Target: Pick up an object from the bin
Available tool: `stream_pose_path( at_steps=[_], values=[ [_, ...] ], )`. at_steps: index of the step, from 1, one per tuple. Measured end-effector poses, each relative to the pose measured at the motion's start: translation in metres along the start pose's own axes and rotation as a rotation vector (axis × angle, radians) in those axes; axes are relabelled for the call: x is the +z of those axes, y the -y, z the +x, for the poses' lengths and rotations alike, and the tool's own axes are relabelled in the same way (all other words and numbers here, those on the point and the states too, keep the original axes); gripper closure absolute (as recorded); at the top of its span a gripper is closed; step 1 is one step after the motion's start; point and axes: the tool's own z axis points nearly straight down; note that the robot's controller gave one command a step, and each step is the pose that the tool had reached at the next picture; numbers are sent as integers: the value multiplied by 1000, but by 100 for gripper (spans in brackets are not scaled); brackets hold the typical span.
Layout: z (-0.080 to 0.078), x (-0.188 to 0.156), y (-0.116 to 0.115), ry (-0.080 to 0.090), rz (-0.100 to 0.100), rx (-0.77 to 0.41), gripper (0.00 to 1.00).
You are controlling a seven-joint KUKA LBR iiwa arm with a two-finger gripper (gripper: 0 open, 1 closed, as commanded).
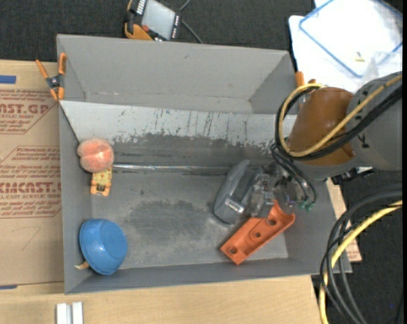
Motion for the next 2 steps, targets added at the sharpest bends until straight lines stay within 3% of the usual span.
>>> stream_pose_path(
  at_steps=[1, 2],
  values=[
    [11, -6, -4, 14, 2, 28, 100],
    [-4, -15, -8, 9, 1, -4, 100]
  ],
)
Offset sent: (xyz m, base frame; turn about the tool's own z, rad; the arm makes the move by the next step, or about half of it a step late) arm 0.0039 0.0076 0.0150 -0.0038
